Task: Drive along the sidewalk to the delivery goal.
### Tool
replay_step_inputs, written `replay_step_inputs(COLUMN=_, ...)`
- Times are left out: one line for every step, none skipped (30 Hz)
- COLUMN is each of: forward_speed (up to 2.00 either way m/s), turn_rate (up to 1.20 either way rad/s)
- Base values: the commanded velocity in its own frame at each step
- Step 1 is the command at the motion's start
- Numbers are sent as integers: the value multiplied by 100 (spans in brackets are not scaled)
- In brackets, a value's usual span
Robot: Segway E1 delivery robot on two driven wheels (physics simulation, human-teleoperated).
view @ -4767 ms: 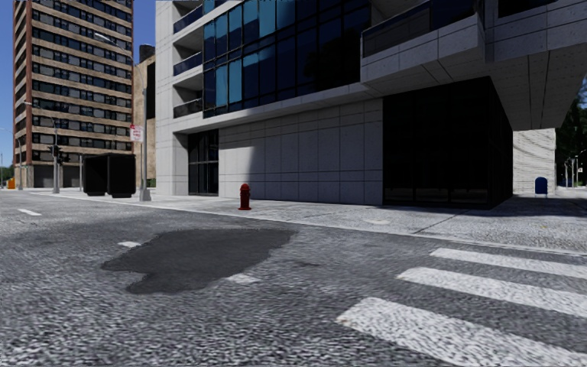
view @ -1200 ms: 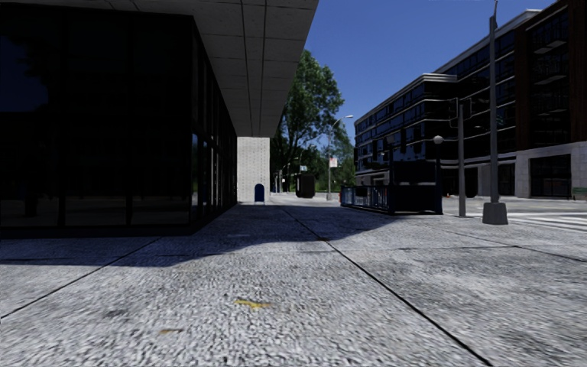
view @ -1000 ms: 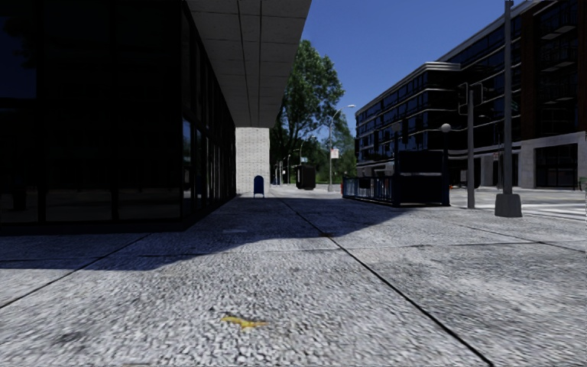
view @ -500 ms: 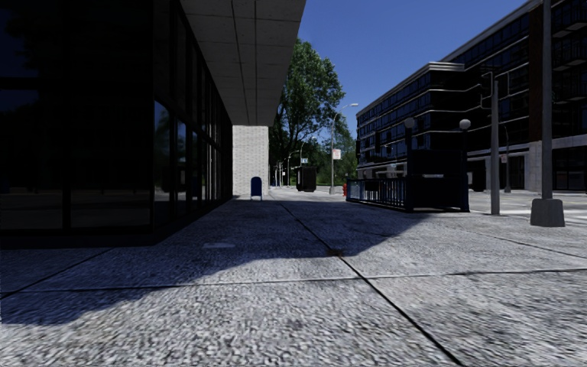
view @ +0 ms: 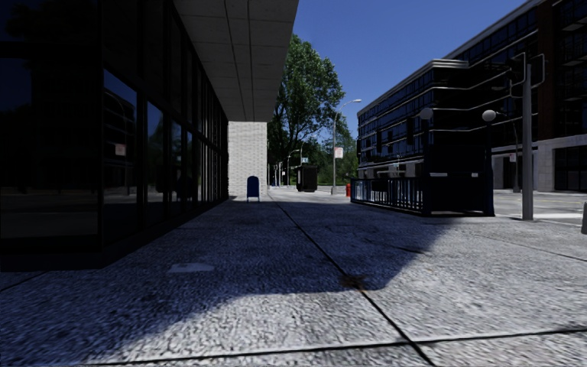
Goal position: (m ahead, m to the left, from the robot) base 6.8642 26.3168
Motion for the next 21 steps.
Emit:
replay_step_inputs(forward_speed=200, turn_rate=0)
replay_step_inputs(forward_speed=200, turn_rate=0)
replay_step_inputs(forward_speed=200, turn_rate=0)
replay_step_inputs(forward_speed=200, turn_rate=0)
replay_step_inputs(forward_speed=200, turn_rate=0)
replay_step_inputs(forward_speed=200, turn_rate=0)
replay_step_inputs(forward_speed=200, turn_rate=0)
replay_step_inputs(forward_speed=200, turn_rate=0)
replay_step_inputs(forward_speed=200, turn_rate=0)
replay_step_inputs(forward_speed=200, turn_rate=0)
replay_step_inputs(forward_speed=200, turn_rate=0)
replay_step_inputs(forward_speed=200, turn_rate=0)
replay_step_inputs(forward_speed=200, turn_rate=0)
replay_step_inputs(forward_speed=200, turn_rate=0)
replay_step_inputs(forward_speed=200, turn_rate=0)
replay_step_inputs(forward_speed=200, turn_rate=0)
replay_step_inputs(forward_speed=200, turn_rate=0)
replay_step_inputs(forward_speed=200, turn_rate=0)
replay_step_inputs(forward_speed=200, turn_rate=0)
replay_step_inputs(forward_speed=200, turn_rate=0)
replay_step_inputs(forward_speed=200, turn_rate=0)
